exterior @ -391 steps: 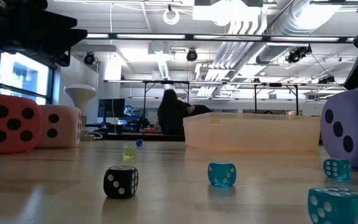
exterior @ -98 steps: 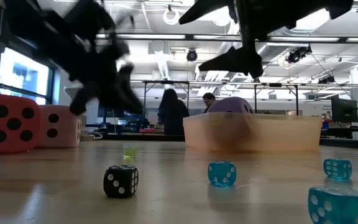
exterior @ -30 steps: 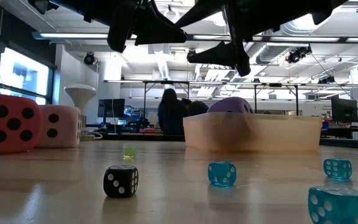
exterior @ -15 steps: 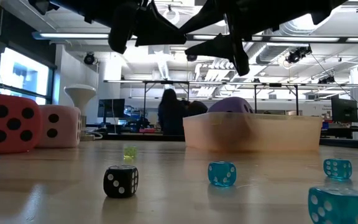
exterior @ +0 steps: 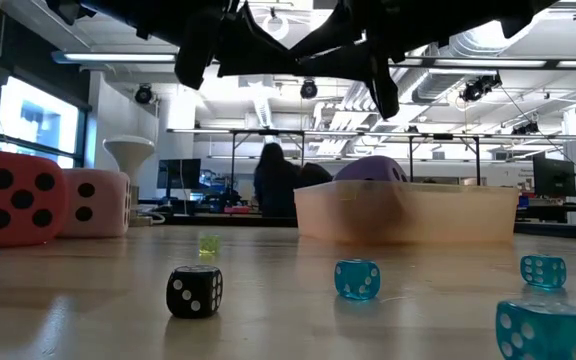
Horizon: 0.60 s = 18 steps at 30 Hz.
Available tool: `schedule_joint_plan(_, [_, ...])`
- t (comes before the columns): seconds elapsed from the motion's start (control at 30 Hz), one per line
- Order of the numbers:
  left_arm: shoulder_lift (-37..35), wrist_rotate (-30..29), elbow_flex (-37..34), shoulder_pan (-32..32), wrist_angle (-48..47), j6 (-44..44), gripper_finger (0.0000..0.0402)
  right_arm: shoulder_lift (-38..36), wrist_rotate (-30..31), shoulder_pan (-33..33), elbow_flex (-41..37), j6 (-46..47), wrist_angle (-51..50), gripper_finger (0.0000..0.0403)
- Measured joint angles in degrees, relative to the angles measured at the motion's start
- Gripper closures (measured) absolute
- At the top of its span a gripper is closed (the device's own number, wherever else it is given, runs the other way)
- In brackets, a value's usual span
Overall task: Pick & Place Dice
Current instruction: Put the small blue dice into the orange bin
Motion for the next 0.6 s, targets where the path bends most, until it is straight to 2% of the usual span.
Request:
schedule_joint_plan(0.07, [0.0,0.1,-0.1,0.5,0.0,0.5,0.0340,0.0,0.0,0.0,0.0,0.0,0.0,0.0370])
schedule_joint_plan(0.43, [0.0,0.4,-0.1,1.2,0.0,0.0,0.0340,0.0,-0.2,0.0,0.0,-1.5,-0.1,0.0365])
schedule_joint_plan(0.6, [0.0,0.3,-0.1,1.2,0.1,3.0,0.0338,0.0,-0.5,0.0,-0.1,-1.9,-0.3,0.0370])
